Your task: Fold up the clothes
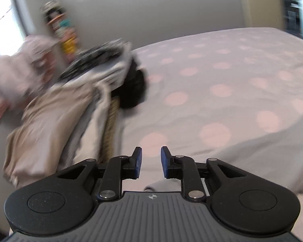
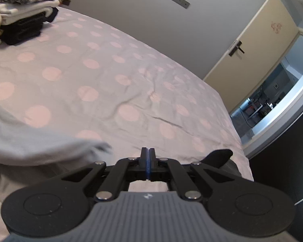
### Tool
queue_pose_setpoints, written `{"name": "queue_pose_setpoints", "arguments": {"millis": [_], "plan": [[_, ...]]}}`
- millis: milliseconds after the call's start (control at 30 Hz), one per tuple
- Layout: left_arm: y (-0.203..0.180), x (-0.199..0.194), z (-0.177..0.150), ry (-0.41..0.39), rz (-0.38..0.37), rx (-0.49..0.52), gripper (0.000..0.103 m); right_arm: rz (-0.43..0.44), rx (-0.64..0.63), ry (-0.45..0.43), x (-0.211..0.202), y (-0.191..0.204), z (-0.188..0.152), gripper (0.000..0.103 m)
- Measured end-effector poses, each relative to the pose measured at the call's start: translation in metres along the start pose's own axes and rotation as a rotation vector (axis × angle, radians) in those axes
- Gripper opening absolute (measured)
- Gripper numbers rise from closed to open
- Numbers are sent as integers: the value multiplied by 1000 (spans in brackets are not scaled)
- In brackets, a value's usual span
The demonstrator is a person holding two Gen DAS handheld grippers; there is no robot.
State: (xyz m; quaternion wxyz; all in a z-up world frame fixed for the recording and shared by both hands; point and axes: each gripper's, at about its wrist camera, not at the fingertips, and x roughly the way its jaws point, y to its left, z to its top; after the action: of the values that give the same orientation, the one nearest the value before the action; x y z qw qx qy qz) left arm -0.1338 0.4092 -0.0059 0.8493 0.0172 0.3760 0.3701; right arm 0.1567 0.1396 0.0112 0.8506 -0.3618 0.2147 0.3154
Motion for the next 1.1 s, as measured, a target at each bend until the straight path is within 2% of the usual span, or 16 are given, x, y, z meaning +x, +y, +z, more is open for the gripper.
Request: {"name": "queue_pose_setpoints", "arguments": {"millis": [167,267,333,367,467,500,633,767,833,900,967,1000,1033,1100], "plan": [[-28,-16,-20,11,-216,196,32,41,17,26,17,-6,-11,0],[-53,-20,-42,45,-299,307,39,102,-8,48,25,-2,-21,3],[-71,-21,-55,57,-338,360,51,151,-25,51,27,1,-29,6],[-79,-21,-62,60,-354,380,54,167,-32,51,26,2,-33,11],[-101,-20,-72,61,-398,388,56,205,-32,45,20,1,-39,31],[-109,-19,-73,57,-410,379,58,214,-28,43,17,0,-41,34],[-141,-16,-69,31,-448,356,63,252,-13,33,5,-4,-49,38],[-166,1,-68,35,-447,352,63,273,-24,37,-10,-8,-58,43],[-172,11,-69,45,-423,339,63,285,-31,46,-15,-11,-65,45],[-175,18,-72,47,-380,329,60,303,-40,68,-17,-13,-74,49],[-177,23,-73,43,-330,321,38,320,-59,96,-17,-12,-84,50],[-175,24,-71,43,-311,311,22,325,-69,110,-16,-11,-89,50],[-169,23,-66,40,-316,282,15,328,-76,123,-15,-10,-94,51],[-155,18,-54,28,-318,226,11,333,-79,144,-13,-9,-104,51]]}}
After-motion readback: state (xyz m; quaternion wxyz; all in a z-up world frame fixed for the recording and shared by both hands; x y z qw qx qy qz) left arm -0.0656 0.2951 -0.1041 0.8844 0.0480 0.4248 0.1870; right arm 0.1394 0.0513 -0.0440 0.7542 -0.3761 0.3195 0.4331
